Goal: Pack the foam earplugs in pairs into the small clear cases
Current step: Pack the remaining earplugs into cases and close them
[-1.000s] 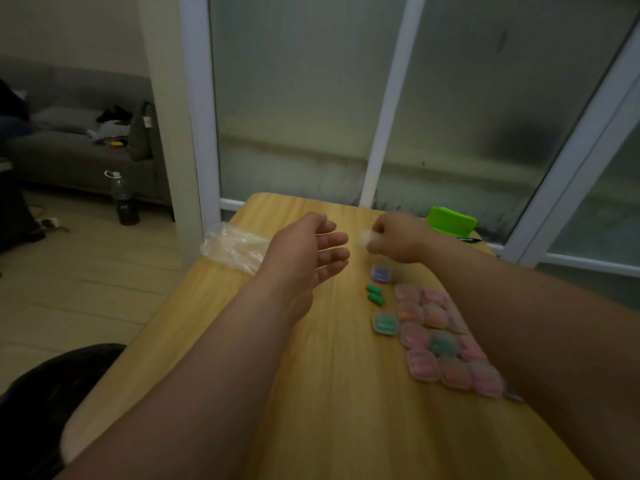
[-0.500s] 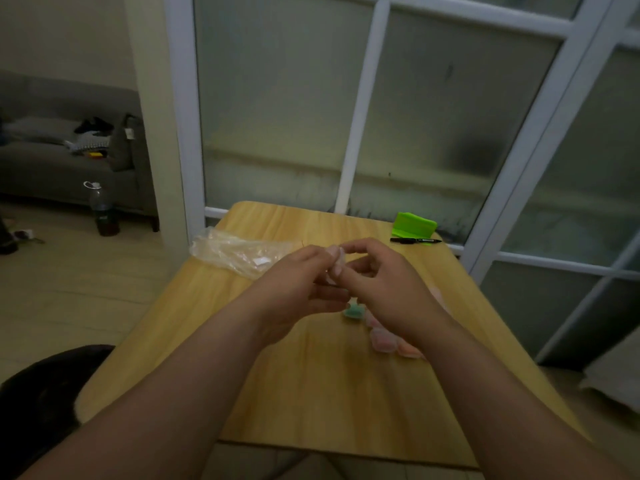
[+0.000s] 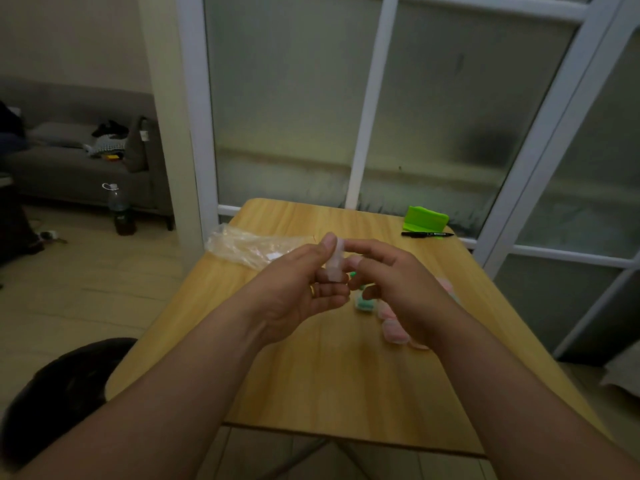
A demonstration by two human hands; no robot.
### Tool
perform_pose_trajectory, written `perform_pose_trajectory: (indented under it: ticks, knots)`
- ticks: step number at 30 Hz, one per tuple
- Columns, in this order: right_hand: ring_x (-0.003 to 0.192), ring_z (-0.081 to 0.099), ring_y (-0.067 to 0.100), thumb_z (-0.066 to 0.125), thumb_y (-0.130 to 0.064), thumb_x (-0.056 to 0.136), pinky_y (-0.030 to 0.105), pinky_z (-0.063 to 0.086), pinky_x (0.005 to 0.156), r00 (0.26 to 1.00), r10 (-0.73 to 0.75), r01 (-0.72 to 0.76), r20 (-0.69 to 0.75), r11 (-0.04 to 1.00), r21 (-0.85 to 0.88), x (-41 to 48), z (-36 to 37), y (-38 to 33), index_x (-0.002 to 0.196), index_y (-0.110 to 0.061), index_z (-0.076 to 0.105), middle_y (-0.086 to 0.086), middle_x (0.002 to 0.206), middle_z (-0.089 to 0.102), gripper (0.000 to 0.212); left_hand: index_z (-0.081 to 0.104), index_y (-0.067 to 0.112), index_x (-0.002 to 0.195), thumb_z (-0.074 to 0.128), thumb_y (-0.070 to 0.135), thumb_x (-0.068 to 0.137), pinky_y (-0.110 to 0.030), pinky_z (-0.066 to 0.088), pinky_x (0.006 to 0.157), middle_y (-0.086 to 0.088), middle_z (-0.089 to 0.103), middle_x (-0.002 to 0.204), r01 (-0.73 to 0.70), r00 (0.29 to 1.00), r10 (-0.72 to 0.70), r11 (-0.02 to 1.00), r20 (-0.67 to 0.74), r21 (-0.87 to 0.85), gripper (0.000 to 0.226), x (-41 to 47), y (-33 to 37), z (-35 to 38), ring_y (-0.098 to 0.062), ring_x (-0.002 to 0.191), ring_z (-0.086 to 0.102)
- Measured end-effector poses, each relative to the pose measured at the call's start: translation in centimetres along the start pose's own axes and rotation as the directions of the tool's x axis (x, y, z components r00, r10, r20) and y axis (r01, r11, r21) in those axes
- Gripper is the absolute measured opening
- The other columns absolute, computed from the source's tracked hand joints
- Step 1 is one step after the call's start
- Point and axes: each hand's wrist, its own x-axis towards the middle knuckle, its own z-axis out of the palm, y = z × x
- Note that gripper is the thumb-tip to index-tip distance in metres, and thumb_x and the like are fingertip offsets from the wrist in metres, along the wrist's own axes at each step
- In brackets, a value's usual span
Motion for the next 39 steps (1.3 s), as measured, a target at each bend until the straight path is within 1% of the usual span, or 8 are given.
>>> perform_pose_trajectory:
  ticks: [5, 8, 10, 17, 22, 27, 32, 39]
  knots:
    - [0.097, 0.072, 0.024, 0.059, -0.039, 0.107, 0.037, 0.057, 0.075, 0.966, 0.210, -0.195, -0.149, 0.975, 0.107, 0.7, 0.5, 0.5, 0.118, -0.022, 0.073, 0.004, 0.104, 0.078, 0.024, 0.063, 0.015, 0.133, 0.071, 0.033, 0.099, -0.033, 0.061, 0.085, -0.007, 0.078, 0.109, -0.104, 0.994, 0.106, 0.991, -0.023, 0.085, 0.039, 0.3, 0.0, -0.4, -0.021, 0.096, 0.075]
    - [0.081, 0.071, 0.023, 0.057, -0.060, 0.103, 0.037, 0.056, 0.070, 0.923, 0.383, -0.359, -0.038, 0.893, 0.271, 0.8, 0.3, 0.4, 0.116, -0.011, 0.072, 0.009, 0.093, 0.077, 0.052, 0.061, 0.034, 0.130, 0.074, 0.034, 0.097, -0.024, 0.057, 0.091, 0.011, 0.075, 0.120, -0.306, 0.939, 0.340, 0.774, 0.044, 0.554, 0.035, 0.1, -0.1, -0.5, 0.000, 0.111, 0.069]
    - [0.075, 0.068, 0.018, 0.054, -0.061, 0.104, 0.033, 0.053, 0.069, 0.926, 0.368, -0.373, 0.081, 0.869, 0.326, 0.8, 0.0, 0.2, 0.119, -0.012, 0.074, 0.008, 0.088, 0.073, 0.055, 0.060, 0.036, 0.132, 0.075, 0.031, 0.097, -0.025, 0.054, 0.097, 0.017, 0.070, 0.126, -0.383, 0.909, 0.392, 0.644, 0.144, 0.662, 0.038, 0.1, -0.5, -0.3, 0.005, 0.118, 0.064]
    - [0.085, 0.070, 0.020, 0.062, -0.036, 0.105, 0.030, 0.055, 0.070, 0.942, 0.334, -0.313, 0.033, 0.841, 0.441, 1.1, 0.1, 1.0, 0.125, -0.009, 0.071, 0.012, 0.098, 0.074, 0.035, 0.065, 0.026, 0.125, 0.070, 0.018, 0.101, -0.014, 0.055, 0.089, 0.008, 0.072, 0.123, -0.370, 0.923, 0.358, 0.720, 0.143, 0.587, 0.025, 0.0, -1.0, 0.0, 0.004, 0.114, 0.066]
    - [0.083, 0.070, 0.019, 0.070, -0.032, 0.100, 0.028, 0.056, 0.064, 0.939, 0.344, -0.310, 0.005, 0.840, 0.444, 1.2, 0.1, 1.6, 0.123, -0.008, 0.072, 0.014, 0.100, 0.074, 0.034, 0.057, 0.024, 0.123, 0.068, 0.020, 0.102, -0.037, 0.057, 0.102, 0.004, 0.076, 0.123, -0.353, 0.932, 0.325, 0.729, 0.158, 0.586, 0.024, 0.4, -1.6, 0.1, -0.005, 0.116, 0.070]
    - [0.079, 0.070, 0.016, 0.072, -0.030, 0.098, 0.030, 0.053, 0.067, 0.951, 0.285, -0.220, -0.119, 0.896, 0.386, 1.1, 0.3, 1.6, 0.110, -0.011, 0.074, 0.008, 0.091, 0.075, 0.022, 0.047, 0.031, 0.136, 0.066, 0.043, 0.101, -0.037, 0.055, 0.105, 0.009, 0.068, 0.135, -0.293, 0.946, 0.315, 0.749, 0.070, 0.594, 0.041, 0.5, -1.8, 0.3, -0.002, 0.122, 0.064]
    - [0.094, 0.066, 0.016, 0.071, -0.031, 0.097, 0.033, 0.046, 0.077, 0.960, 0.111, -0.066, -0.257, 0.982, 0.178, 1.3, 1.2, 1.1, 0.094, -0.024, 0.075, 0.001, 0.098, 0.076, 0.009, 0.053, 0.026, 0.124, 0.038, 0.062, 0.107, -0.037, 0.064, 0.073, -0.011, 0.071, 0.106, -0.086, 0.989, 0.132, 0.872, -0.064, 0.481, 0.042, 0.3, -1.5, 1.3, -0.024, 0.085, 0.074]
    - [0.082, 0.071, 0.026, 0.068, -0.052, 0.097, 0.041, 0.056, 0.072, 0.953, 0.150, -0.078, -0.264, 0.961, 0.264, 2.0, 3.8, 2.8, 0.101, -0.020, 0.071, 0.013, 0.098, 0.077, 0.032, 0.059, 0.025, 0.123, 0.033, 0.039, 0.114, -0.016, 0.045, 0.055, 0.007, 0.066, 0.088, -0.275, 0.922, 0.379, 0.784, -0.078, 0.557, 0.031, 1.2, -3.2, 1.9, 0.003, 0.063, 0.060]
